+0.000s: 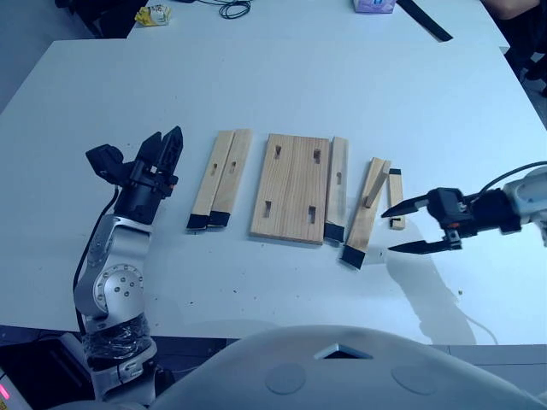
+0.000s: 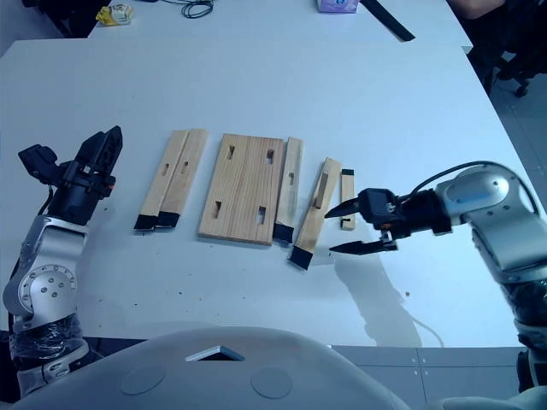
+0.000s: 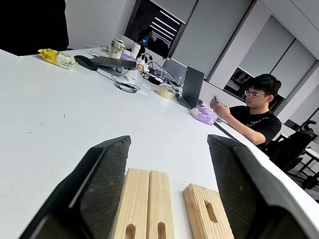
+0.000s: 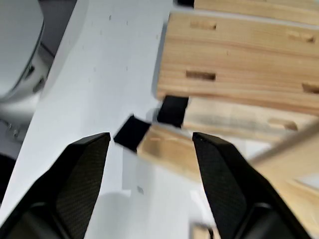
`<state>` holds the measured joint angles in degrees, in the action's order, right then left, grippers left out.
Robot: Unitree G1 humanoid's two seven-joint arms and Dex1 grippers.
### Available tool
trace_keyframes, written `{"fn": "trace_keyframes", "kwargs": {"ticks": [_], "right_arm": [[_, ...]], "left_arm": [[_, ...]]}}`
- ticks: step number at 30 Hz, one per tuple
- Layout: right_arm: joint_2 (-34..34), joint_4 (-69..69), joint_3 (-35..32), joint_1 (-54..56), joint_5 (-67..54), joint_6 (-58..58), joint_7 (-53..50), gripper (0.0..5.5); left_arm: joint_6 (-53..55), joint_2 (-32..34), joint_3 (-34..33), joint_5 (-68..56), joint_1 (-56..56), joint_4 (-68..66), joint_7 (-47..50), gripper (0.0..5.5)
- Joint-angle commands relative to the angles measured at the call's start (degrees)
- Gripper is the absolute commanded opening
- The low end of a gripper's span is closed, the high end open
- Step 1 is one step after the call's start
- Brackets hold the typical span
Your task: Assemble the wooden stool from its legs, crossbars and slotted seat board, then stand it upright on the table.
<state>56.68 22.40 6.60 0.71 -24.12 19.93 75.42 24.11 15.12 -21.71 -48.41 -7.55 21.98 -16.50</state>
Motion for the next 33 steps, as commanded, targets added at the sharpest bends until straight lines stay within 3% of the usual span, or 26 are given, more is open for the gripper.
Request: {"fn": "trace_keyframes", "kwargs": {"ticks": [1, 10, 20, 33], "right_arm": [[-5.1, 2.0, 3.8, -1.4, 5.0, 3.7, -9.8, 3.06], [-9.3, 2.3, 12.2, -2.1, 15.1, 4.8, -18.7, 3.06], [-3.0, -2.7, 9.9, -1.1, 17.2, -1.2, -12.7, 3.06], [-4.7, -5.7, 4.4, 3.9, 15.5, 1.4, -15.0, 3.06]], "left_arm": [[1.4, 1.4, 0.3, -0.2, 1.1, -0.9, -0.9, 2.86], [2.5, 2.0, 0.7, 0.1, 3.0, -2.1, -1.5, 2.86], [1.6, 0.7, 0.6, 0.3, 1.0, -0.4, -0.9, 2.86], [0.4, -0.6, 0.5, 0.9, 0.9, -1.0, -0.7, 2.86]]}}
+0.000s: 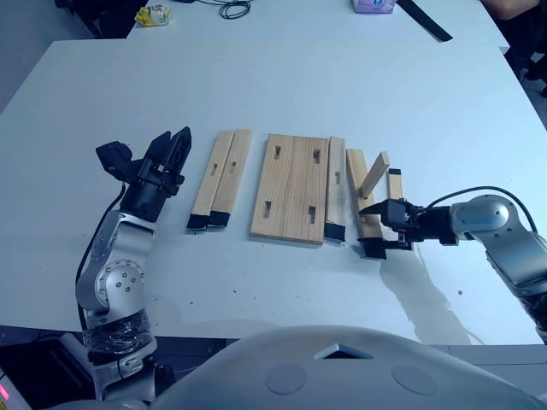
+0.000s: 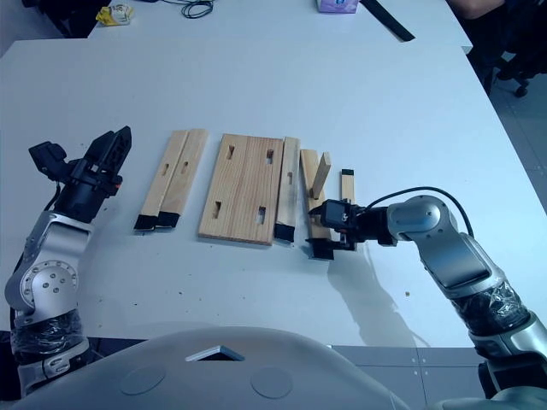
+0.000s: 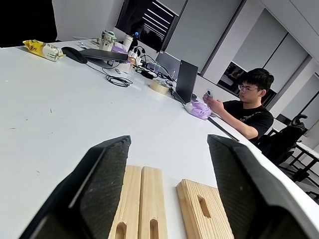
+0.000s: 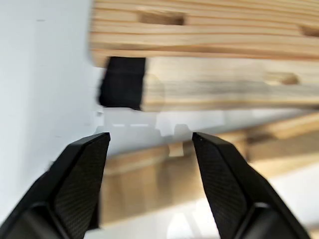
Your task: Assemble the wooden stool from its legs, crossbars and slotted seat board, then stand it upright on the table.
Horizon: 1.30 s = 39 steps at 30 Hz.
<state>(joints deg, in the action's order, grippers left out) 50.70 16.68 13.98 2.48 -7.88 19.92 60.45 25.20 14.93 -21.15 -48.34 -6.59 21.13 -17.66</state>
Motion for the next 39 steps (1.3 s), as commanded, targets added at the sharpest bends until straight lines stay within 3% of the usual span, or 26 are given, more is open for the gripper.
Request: {"fn": "trace_keyframes", "kwargs": {"ticks": [1, 7, 12, 21, 26, 31, 39], "right_arm": [[1.6, 0.4, -3.5, 2.6, -1.2, 1.9, 0.6, 3.06], [4.7, 5.5, -6.7, 1.1, -5.9, 8.4, 3.6, 3.06], [2.9, 3.2, -5.6, 1.1, -3.0, 12.8, -1.6, 3.06], [-16.5, 16.8, -15.8, -1.6, -11.3, 55.1, -22.1, 3.06], [-29.4, 23.9, -20.7, 0.8, -9.9, 71.2, -30.9, 3.06], [-34.7, 24.8, -15.9, -1.6, -6.2, 71.3, -41.0, 3.06], [-29.7, 22.5, -6.5, -10.5, 0.7, 54.9, -49.3, 3.06]], "left_arm": [[-0.9, -0.6, -0.1, 0.8, -0.2, -0.1, 0.5, 2.86], [-2.4, -1.8, -0.7, 0.8, -2.9, 1.9, 1.2, 2.86], [-4.2, -4.4, 0.1, 1.5, -6.7, 4.0, 2.1, 2.86], [-3.7, -5.2, 0.2, 0.9, -10.1, 7.0, 3.1, 2.86], [-1.4, -3.4, -0.2, -0.8, -10.4, 8.2, 3.3, 2.86], [0.1, -2.6, 0.1, -1.8, -10.0, 8.3, 3.9, 2.86], [2.9, -0.2, 0.8, -2.8, -5.5, 6.3, 3.6, 2.86]]}}
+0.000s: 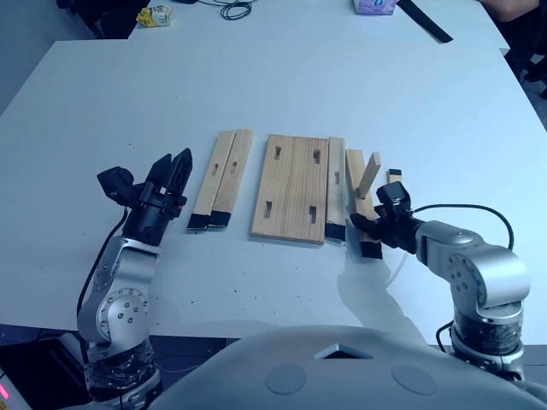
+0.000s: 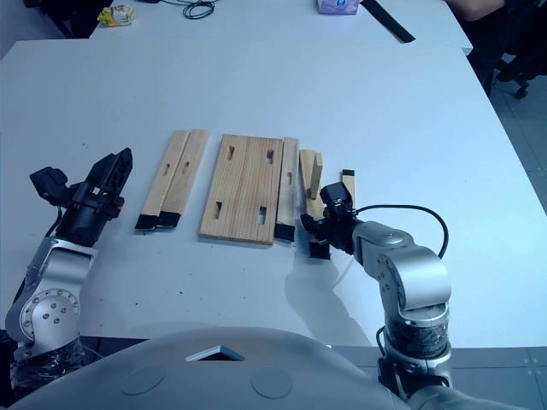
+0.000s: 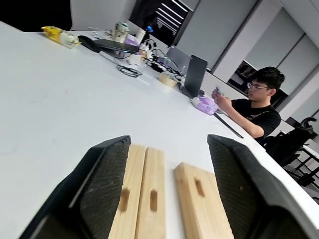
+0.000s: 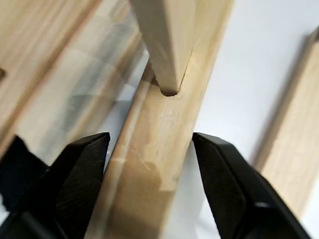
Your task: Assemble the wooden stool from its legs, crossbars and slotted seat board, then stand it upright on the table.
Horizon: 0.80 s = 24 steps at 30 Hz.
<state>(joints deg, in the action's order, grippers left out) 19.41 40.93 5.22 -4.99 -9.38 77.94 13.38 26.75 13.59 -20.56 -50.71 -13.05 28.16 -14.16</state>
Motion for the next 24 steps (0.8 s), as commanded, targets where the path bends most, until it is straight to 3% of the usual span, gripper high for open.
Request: {"fn": "trace_keyframes", "kwargs": {"ticks": [1, 16, 24], "right_arm": [[1.7, -2.2, 2.5, -3.7, 2.6, -4.4, -2.6, 3.06], [-1.1, -9.0, -0.5, -4.9, 0.9, -8.8, -3.5, 3.06], [4.8, -5.7, 1.5, -5.0, -0.7, -8.0, 0.7, 3.06]], "left_arm": [[1.5, 1.3, 0.3, -0.5, 1.0, -0.9, 0.0, 2.86], [0.8, 0.3, 0.4, 0.1, 1.3, -1.4, 0.5, 2.86], [0.3, -0.8, 0.2, 0.4, -0.5, -0.1, 0.8, 2.86]]}}
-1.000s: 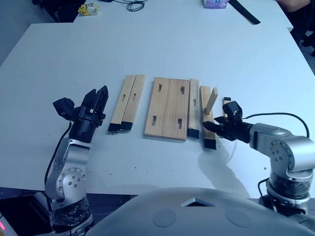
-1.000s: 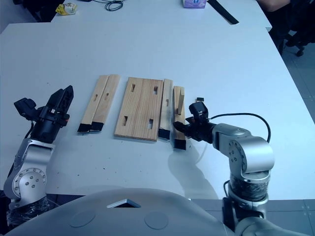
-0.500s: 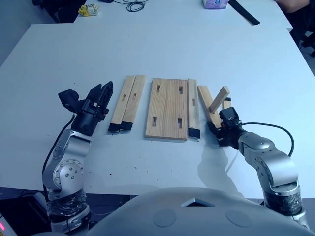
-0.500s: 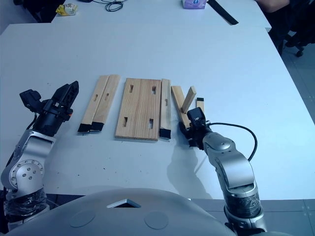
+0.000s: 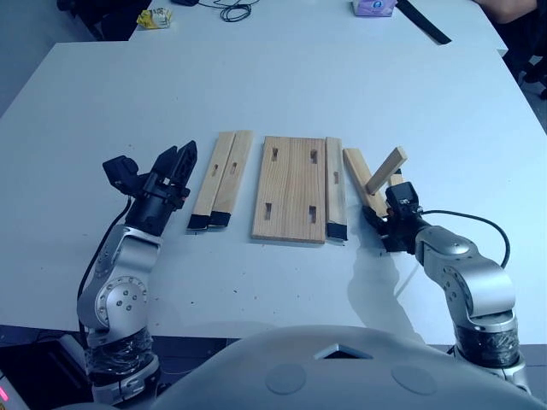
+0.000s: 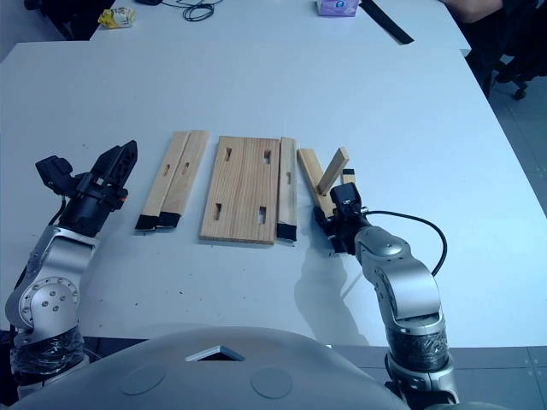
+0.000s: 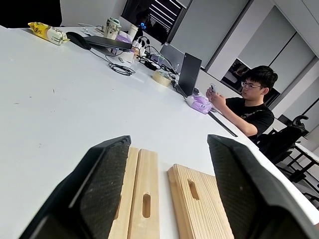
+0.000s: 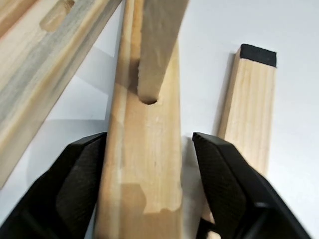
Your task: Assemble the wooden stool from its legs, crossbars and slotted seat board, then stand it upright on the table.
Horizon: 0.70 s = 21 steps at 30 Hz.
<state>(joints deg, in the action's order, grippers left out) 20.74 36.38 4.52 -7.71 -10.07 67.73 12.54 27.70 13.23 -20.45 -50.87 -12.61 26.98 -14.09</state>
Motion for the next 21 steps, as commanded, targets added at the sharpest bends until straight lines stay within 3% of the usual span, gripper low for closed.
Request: {"fn": "trace_keyframes", "kwargs": {"ticks": [1, 3, 10, 16, 21], "right_arm": [[4.3, -1.3, 2.8, -2.6, 0.4, 1.5, 1.7, 3.06], [5.5, -1.7, 3.9, -3.3, 1.3, -0.2, 1.4, 3.06], [1.7, -3.4, 4.7, -5.6, 4.0, -6.3, -3.7, 2.24], [-1.5, -7.7, 3.8, -2.6, 4.1, -9.2, -4.6, 2.16], [6.4, -9.7, 9.7, -1.3, 14.2, -24.0, -5.0, 2.15]], "left_arm": [[-0.8, -0.6, 0.2, 0.7, -1.0, 1.1, 0.7, 2.86], [-0.8, -0.8, 0.5, 0.8, -1.0, 1.2, 0.9, 2.86], [0.5, 1.8, -0.1, -0.1, 1.4, -0.9, 0.2, 2.86], [-0.1, 1.9, 0.0, 0.6, 3.8, -2.7, 0.3, 2.86], [-1.4, 0.4, 0.2, 1.1, 2.4, -1.9, 0.9, 2.86]]}}
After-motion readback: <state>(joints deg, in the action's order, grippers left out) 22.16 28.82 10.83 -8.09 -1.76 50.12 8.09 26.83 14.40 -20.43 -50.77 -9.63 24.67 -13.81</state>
